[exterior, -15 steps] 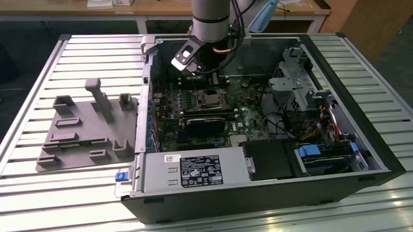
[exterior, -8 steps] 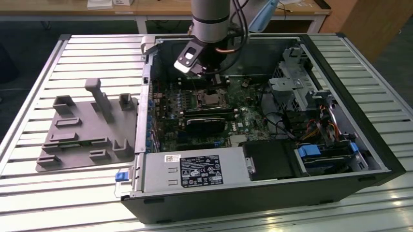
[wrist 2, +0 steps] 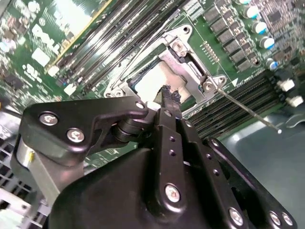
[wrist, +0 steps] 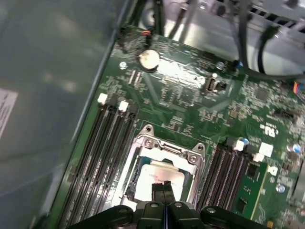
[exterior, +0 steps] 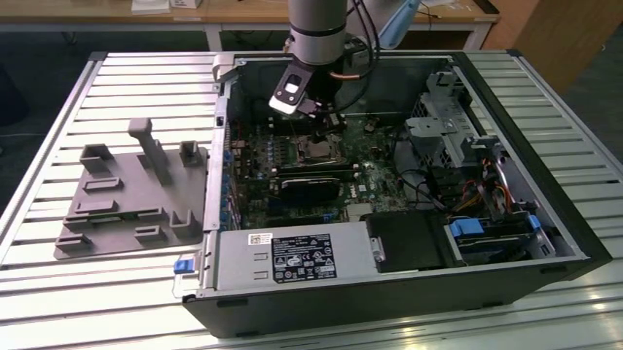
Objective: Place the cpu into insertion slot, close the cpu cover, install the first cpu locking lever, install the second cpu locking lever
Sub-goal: 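Close the cpu cover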
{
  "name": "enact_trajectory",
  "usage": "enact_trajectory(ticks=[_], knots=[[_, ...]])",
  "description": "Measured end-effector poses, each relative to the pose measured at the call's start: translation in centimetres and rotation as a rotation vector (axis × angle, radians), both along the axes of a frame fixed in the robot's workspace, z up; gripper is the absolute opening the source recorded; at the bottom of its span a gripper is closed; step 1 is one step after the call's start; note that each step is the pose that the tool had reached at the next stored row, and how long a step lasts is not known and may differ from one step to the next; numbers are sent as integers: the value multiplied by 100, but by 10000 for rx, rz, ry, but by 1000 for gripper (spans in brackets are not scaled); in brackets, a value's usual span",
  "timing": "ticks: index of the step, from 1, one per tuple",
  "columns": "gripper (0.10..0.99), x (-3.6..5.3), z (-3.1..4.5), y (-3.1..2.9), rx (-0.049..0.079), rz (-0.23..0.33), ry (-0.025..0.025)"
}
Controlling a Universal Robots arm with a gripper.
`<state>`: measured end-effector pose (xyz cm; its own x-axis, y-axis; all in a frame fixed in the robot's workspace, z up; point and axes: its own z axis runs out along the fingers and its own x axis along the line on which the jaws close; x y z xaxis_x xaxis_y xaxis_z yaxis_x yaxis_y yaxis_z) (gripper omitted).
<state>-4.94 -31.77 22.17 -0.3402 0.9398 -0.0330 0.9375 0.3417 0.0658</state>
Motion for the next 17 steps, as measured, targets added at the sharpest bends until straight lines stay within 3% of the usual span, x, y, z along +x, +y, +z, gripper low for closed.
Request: enact_trajectory(ticks=[17], knots=[[102, 0, -15, 0, -75, 3090, 0]])
